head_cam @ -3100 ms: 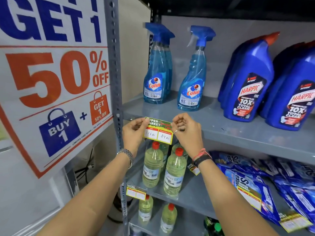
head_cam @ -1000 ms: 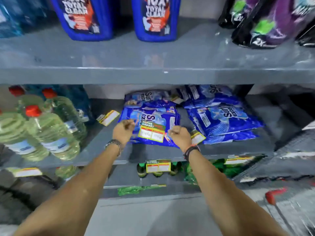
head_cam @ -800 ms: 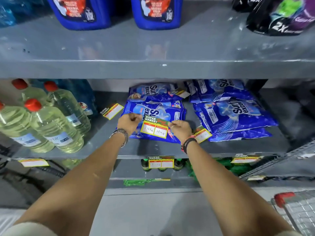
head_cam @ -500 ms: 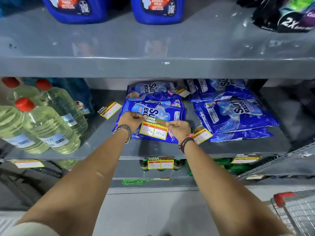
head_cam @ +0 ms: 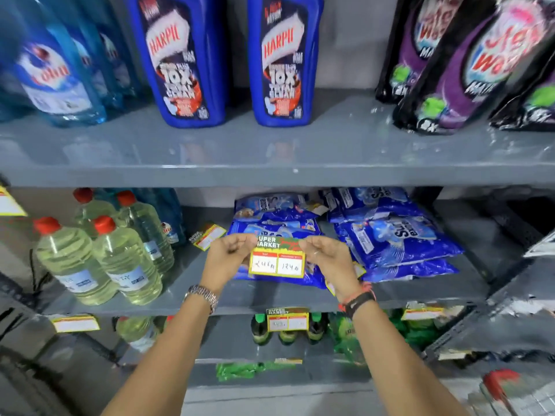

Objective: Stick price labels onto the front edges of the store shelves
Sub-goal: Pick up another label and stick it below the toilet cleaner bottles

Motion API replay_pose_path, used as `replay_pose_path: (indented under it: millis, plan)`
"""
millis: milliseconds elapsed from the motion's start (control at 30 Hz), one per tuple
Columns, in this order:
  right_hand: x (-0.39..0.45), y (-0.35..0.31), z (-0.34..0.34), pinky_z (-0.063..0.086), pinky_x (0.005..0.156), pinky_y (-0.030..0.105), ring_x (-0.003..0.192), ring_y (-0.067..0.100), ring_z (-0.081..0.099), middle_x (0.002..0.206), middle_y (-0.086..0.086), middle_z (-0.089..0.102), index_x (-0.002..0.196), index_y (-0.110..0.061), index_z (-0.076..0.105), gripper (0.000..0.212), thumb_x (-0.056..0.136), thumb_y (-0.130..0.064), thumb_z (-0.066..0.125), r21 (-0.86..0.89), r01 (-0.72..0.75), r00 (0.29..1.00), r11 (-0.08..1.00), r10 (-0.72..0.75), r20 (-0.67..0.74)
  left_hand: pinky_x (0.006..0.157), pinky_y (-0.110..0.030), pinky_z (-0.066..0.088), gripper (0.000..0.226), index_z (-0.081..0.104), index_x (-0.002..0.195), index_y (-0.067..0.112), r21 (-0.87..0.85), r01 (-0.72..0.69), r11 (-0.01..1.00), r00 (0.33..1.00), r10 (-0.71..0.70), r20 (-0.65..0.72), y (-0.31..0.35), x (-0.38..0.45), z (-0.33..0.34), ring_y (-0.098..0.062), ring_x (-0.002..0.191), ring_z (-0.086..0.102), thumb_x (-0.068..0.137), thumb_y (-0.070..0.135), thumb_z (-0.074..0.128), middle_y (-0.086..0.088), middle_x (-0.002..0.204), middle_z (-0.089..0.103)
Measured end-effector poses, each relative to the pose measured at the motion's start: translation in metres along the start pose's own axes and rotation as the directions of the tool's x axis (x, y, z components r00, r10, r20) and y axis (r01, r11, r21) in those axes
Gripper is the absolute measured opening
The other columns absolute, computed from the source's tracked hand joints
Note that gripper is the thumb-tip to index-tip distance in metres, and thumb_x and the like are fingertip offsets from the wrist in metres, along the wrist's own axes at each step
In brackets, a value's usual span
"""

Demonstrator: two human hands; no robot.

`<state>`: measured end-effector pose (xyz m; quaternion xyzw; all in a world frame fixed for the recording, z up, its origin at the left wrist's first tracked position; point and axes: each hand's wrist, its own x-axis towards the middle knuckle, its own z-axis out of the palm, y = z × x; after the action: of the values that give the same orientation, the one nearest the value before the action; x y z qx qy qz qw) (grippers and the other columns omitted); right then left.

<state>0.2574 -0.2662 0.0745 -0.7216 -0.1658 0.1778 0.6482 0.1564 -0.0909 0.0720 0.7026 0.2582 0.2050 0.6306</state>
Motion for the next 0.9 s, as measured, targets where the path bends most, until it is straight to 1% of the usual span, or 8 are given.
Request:
replay_pose_path:
  millis: [133, 233, 333, 433, 533, 633, 700, 900]
  plan:
    - [-0.037, -0.055, -0.007, 0.049, 0.066, 0.034, 0.073, 0.023, 0.061, 0.073, 0.006, 0.072, 0.074, -0.016, 0.07, 0.007, 0.08, -0.013, 0.069, 0.096, 0.141, 0.987, 0.985, -0.148, 0.06, 0.054, -0.012, 0.052, 0.012, 0.069, 0.093, -0.002, -0.098, -0.162, 0.982, 0.987, 0.162, -0.01, 0.054, -0.037, -0.019, 0.001, 0.056, 0.063, 0.084, 0.004, 0.062, 0.01, 0.059, 0.072]
    - [-0.048, -0.102, -0.01, 0.055, 0.061, 0.018, 0.064, 0.008, 0.066, 0.064, -0.005, 0.074, 0.075, -0.014, 0.07, 0.01, 0.079, -0.005, 0.068, 0.139, 0.26, 0.961, 0.955, -0.27, 0.058, 0.048, -0.009, 0.047, 0.012, 0.068, 0.091, -0.007, -0.137, -0.276, 0.951, 0.961, 0.275, -0.027, 0.101, -0.052, -0.032, 0.003, 0.048, 0.059, 0.084, 0.0, 0.061, 0.008, 0.053, 0.07]
    - [-0.046, -0.154, -0.009, 0.052, 0.052, 0.012, 0.058, 0.003, 0.066, 0.061, -0.009, 0.073, 0.076, -0.015, 0.069, 0.009, 0.078, -0.006, 0.069, 0.157, 0.362, 0.927, 0.919, -0.373, 0.05, 0.055, -0.01, 0.049, 0.009, 0.071, 0.087, 0.004, -0.111, -0.407, 0.907, 0.913, 0.4, -0.079, 0.156, -0.054, -0.043, 0.002, 0.055, 0.06, 0.083, 0.007, 0.064, 0.011, 0.06, 0.072]
    - [-0.036, -0.203, -0.007, 0.053, 0.06, 0.013, 0.062, 0.002, 0.066, 0.069, -0.006, 0.073, 0.076, -0.018, 0.069, 0.01, 0.078, -0.008, 0.071, 0.134, 0.473, 0.877, 0.871, -0.479, 0.017, 0.061, -0.012, 0.052, 0.008, 0.072, 0.087, 0.011, -0.076, -0.498, 0.864, 0.865, 0.489, -0.11, 0.207, -0.046, -0.052, 0.003, 0.062, 0.063, 0.083, 0.012, 0.066, 0.014, 0.064, 0.073]
    - [-0.022, -0.236, -0.005, 0.054, 0.068, 0.021, 0.065, 0.004, 0.064, 0.075, 0.001, 0.071, 0.077, -0.018, 0.068, 0.009, 0.078, -0.009, 0.071, 0.096, 0.55, 0.834, 0.83, -0.552, -0.012, 0.057, -0.009, 0.05, 0.011, 0.071, 0.092, 0.007, -0.063, -0.544, 0.837, 0.836, 0.535, -0.123, 0.238, -0.038, -0.055, 0.006, 0.058, 0.063, 0.084, 0.011, 0.064, 0.017, 0.06, 0.072]
    - [-0.015, -0.252, -0.003, 0.056, 0.071, 0.029, 0.065, 0.01, 0.064, 0.073, 0.001, 0.07, 0.074, -0.021, 0.068, 0.012, 0.076, -0.01, 0.073, 0.07, 0.565, 0.825, 0.822, -0.564, -0.034, 0.061, -0.016, 0.056, 0.006, 0.071, 0.083, 0.019, -0.058, -0.556, 0.829, 0.826, 0.543, -0.147, 0.249, -0.037, -0.058, 0.002, 0.06, 0.065, 0.083, 0.016, 0.066, 0.016, 0.062, 0.073]
    - [-0.016, -0.254, -0.001, 0.056, 0.067, 0.025, 0.064, 0.01, 0.063, 0.07, -0.001, 0.07, 0.072, -0.023, 0.068, 0.015, 0.076, -0.01, 0.073, 0.07, 0.571, 0.82, 0.818, -0.571, -0.027, 0.066, -0.021, 0.057, 0.007, 0.072, 0.084, 0.02, -0.06, -0.552, 0.832, 0.828, 0.538, -0.157, 0.248, -0.038, -0.061, -0.001, 0.062, 0.066, 0.083, 0.015, 0.067, 0.014, 0.064, 0.073]
    - [-0.027, -0.219, 0.003, 0.049, 0.066, 0.013, 0.067, 0.003, 0.059, 0.062, -0.008, 0.063, 0.09, -0.024, 0.068, 0.02, 0.078, -0.008, 0.07, -0.086, 0.587, 0.807, 0.805, -0.574, 0.135, 0.056, -0.012, 0.051, 0.021, 0.069, 0.104, 0.006, -0.011, -0.501, 0.865, 0.86, 0.497, -0.117, 0.208, -0.052, -0.069, 0.001, 0.064, 0.067, 0.083, 0.009, 0.066, -0.006, 0.078, 0.071]
